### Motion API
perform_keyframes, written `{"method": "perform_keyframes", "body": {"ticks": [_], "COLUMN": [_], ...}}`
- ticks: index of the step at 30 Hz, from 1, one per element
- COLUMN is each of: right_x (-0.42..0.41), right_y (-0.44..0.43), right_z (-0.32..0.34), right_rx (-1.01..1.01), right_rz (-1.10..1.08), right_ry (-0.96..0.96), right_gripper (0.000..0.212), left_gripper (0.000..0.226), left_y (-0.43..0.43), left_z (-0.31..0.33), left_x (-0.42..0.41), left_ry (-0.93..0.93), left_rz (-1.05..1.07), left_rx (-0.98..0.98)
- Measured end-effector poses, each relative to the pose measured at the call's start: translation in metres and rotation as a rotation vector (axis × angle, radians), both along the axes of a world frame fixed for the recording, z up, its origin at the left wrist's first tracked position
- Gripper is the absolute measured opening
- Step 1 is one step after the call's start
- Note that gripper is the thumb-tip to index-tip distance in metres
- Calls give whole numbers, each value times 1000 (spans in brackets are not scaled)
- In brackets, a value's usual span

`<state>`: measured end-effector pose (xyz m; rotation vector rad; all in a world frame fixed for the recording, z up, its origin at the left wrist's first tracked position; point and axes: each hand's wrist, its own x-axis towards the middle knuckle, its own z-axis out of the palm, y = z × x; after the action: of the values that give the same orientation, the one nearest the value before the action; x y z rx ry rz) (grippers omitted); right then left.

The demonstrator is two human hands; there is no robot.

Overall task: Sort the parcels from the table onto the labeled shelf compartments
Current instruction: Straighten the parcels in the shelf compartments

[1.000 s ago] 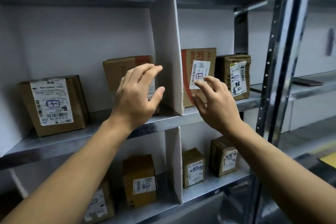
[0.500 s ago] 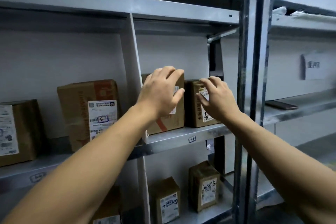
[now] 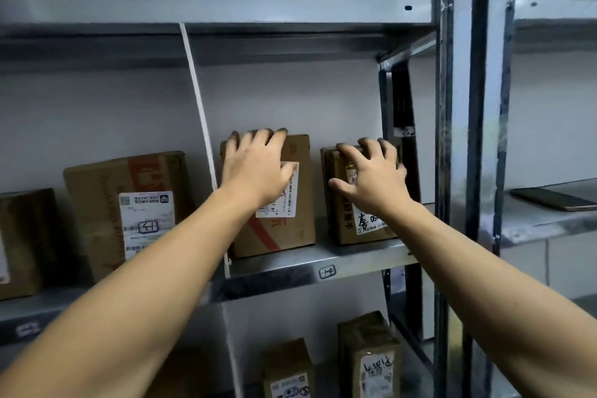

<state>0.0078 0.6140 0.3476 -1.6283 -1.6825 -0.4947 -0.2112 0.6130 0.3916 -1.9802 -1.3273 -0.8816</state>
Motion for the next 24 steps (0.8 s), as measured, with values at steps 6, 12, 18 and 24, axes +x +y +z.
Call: {"method": "perform_keyframes", "body": {"ticks": [6, 12, 18, 24], "right_x": [15, 24, 34, 30], "right_y": [6, 10, 13, 4], "right_z": [-4, -4, -2, -5], "right_rx": [32, 17, 4, 19], "right_rz": [11, -12, 23, 3], "right_ry": [-8, -2, 3, -25], "right_gripper": [66, 66, 67, 67], "left_gripper": [55, 56, 54, 52], "left_y": [8, 18, 17, 13], "left_z": [-7, -1, 4, 6], "left_x": [11, 12, 23, 24], "left_ry": [22, -20, -16, 6], "left_rz": [-5, 15, 21, 44], "left_rx": [99, 56, 46, 11]}}
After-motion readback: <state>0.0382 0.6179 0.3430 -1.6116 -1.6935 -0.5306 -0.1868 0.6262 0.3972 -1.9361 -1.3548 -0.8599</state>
